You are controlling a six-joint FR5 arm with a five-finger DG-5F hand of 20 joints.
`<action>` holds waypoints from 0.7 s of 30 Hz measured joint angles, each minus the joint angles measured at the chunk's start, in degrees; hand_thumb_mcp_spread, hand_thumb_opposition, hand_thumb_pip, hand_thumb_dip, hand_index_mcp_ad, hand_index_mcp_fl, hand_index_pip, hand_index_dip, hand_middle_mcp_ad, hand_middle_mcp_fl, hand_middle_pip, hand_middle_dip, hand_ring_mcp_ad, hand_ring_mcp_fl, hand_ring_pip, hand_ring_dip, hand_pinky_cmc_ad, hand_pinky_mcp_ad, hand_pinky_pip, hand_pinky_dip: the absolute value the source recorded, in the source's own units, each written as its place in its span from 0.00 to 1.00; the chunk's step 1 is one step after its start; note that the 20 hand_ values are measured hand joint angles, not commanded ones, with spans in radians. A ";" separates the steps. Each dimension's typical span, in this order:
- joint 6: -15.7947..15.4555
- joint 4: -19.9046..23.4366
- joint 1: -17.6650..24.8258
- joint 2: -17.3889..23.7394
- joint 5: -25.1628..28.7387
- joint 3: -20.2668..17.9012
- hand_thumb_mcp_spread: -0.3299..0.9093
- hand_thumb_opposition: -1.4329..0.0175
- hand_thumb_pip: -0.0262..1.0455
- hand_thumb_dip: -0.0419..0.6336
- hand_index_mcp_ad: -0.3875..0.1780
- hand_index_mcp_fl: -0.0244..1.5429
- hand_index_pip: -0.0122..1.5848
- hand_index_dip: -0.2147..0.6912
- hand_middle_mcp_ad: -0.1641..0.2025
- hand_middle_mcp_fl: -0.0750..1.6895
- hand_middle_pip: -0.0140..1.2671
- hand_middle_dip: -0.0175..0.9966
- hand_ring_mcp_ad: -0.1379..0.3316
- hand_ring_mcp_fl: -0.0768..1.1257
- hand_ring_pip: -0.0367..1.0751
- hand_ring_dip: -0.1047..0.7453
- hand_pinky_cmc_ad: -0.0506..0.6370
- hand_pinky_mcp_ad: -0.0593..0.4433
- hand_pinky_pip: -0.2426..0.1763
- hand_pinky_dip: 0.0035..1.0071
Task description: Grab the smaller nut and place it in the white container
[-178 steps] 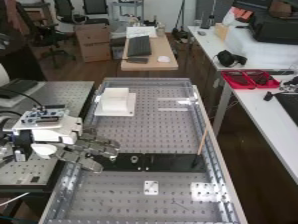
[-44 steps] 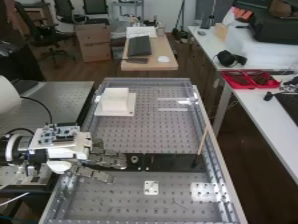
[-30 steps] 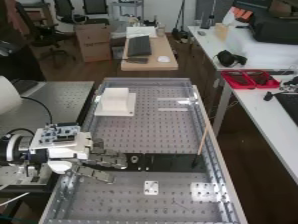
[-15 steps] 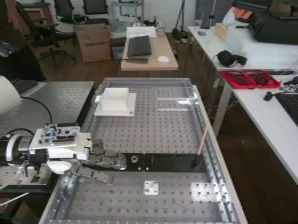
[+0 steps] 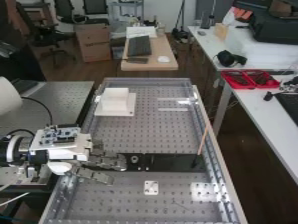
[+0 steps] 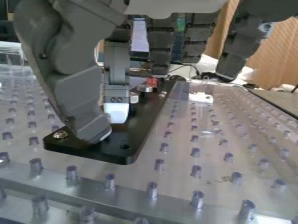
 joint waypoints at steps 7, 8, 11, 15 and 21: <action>0.10 -0.19 0.10 -0.18 0.10 0.16 0.65 0.43 0.61 0.43 0.39 0.13 0.95 0.49 0.65 0.12 0.12 0.22 0.54 0.07 0.12 0.22 0.58 0.67 0.58 0.19; 0.03 -0.26 0.12 -0.22 0.12 0.20 0.65 0.43 0.61 0.43 0.39 0.13 0.95 0.49 0.65 0.12 0.12 0.22 0.54 0.07 0.11 0.22 0.58 0.67 0.59 0.19; 0.12 -0.29 0.14 -0.27 0.12 0.22 0.65 0.43 0.61 0.45 0.39 0.13 0.95 0.49 0.65 0.12 0.12 0.22 0.54 0.07 0.12 0.22 0.58 0.67 0.59 0.19; 0.15 -0.33 0.20 -0.25 0.10 0.23 0.65 0.43 0.61 0.45 0.39 0.13 0.95 0.49 0.65 0.12 0.12 0.22 0.54 0.07 0.12 0.22 0.58 0.67 0.59 0.19; 0.35 -0.39 0.30 0.00 0.08 0.21 0.65 0.42 0.59 0.45 0.38 0.14 0.95 0.48 0.65 0.12 0.12 0.22 0.53 0.07 0.12 0.22 0.58 0.67 0.59 0.19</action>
